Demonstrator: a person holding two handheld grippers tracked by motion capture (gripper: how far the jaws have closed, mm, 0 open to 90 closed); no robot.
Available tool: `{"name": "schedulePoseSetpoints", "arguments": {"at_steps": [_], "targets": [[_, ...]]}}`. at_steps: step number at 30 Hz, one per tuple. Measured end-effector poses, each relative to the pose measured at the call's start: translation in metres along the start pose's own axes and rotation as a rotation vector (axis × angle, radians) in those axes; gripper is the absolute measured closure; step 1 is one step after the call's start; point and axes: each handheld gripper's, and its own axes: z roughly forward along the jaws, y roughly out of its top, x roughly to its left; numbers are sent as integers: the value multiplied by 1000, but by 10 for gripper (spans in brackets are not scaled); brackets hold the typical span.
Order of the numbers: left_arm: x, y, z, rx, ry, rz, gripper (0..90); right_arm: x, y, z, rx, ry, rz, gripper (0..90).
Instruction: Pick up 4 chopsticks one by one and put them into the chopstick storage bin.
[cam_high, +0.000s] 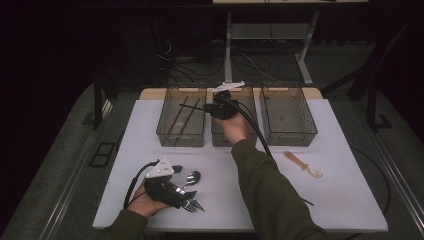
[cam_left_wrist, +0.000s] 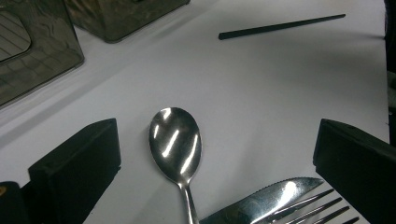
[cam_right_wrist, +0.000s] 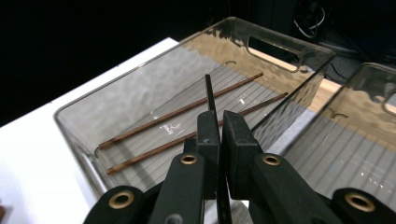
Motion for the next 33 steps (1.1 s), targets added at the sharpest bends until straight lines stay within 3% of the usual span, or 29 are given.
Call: {"name": "schedulePoseSetpoints", "arguments": {"at_steps": [5,14,26,29,33], "targets": [[0,0,0,-3,-1,-3,0,2,4,18,24,-5,25,859],[-1,1,-1,-6,-7,3,0,12,15,45,74,-31,9,860],[-1,1,-1,-13,-11,5,0,23,27,70,93,-55,3,849],[-1,2,-1,-14,-12,7,0,24,28,71,88,-57,5,694],[-1,2,-1,-7,-13,10,0,26,29,66,82,-55,-10,607]]}}
